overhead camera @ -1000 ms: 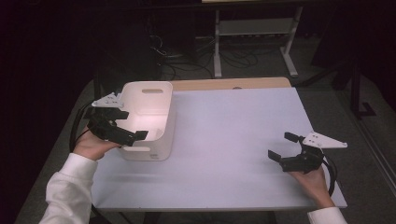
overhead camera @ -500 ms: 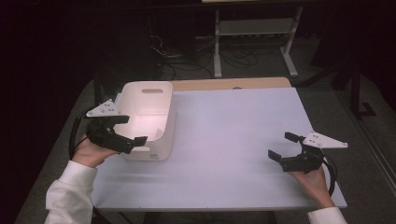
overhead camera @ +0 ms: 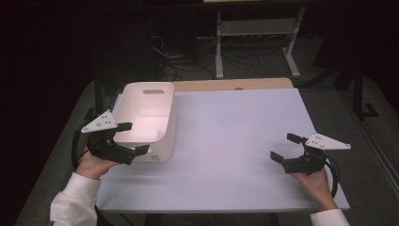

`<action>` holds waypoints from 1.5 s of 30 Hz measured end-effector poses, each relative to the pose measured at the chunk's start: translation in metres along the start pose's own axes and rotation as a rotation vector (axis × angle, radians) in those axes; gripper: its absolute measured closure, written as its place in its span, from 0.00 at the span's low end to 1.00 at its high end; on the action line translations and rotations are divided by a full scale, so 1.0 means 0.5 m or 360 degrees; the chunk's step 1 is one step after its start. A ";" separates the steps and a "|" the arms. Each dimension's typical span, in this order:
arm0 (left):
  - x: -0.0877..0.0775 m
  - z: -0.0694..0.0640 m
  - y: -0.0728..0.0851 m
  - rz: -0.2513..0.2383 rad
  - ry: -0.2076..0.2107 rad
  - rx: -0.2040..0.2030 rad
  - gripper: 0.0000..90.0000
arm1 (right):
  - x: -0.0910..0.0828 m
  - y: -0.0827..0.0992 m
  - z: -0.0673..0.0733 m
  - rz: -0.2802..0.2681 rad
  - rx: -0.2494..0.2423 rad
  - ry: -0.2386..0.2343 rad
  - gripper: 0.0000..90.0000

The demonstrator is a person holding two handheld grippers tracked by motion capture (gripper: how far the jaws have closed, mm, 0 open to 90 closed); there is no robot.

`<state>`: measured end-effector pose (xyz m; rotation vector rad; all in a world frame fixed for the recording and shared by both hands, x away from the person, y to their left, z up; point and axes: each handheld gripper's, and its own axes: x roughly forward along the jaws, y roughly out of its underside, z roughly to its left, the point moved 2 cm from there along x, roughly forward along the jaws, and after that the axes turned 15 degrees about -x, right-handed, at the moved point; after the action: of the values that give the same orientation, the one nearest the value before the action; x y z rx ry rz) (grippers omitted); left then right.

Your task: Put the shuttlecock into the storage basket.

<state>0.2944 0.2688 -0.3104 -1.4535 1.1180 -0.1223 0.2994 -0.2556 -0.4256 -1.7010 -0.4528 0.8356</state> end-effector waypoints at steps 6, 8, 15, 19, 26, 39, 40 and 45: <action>-0.003 -0.006 0.020 -0.0074 0.0034 0.0055 0.00 | 0.001 0.000 0.000 0.0004 -0.0005 0.0000 0.00; -0.004 -0.007 0.026 -0.0116 0.0064 0.0057 0.00 | 0.001 0.001 0.000 0.0005 -0.0006 0.0000 0.00; 0.003 -0.008 0.052 -0.0127 0.0113 0.0069 0.00 | 0.001 0.001 0.000 0.0010 -0.0007 0.0004 0.00; 0.007 -0.012 0.067 -0.0151 0.0111 0.0050 0.00 | 0.001 0.001 -0.001 0.0008 -0.0010 0.0008 0.00; 0.002 -0.021 0.090 -0.0249 0.0135 0.0061 0.00 | 0.002 0.001 0.000 0.0010 -0.0013 0.0003 0.00; -0.001 -0.018 0.129 -0.0318 0.0172 0.0054 0.00 | 0.003 0.002 0.001 0.0018 -0.0007 -0.0006 0.00; -0.002 -0.017 0.133 -0.0326 0.0168 0.0071 0.00 | 0.004 0.002 0.001 0.0018 -0.0007 -0.0007 0.00; -0.003 -0.012 0.149 -0.0394 0.0172 0.0063 0.00 | 0.003 0.002 0.000 0.0016 -0.0009 -0.0004 0.00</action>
<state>0.2492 0.2809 -0.3685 -1.5604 1.0121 -0.3991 0.3003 -0.2547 -0.4271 -1.7090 -0.4491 0.8445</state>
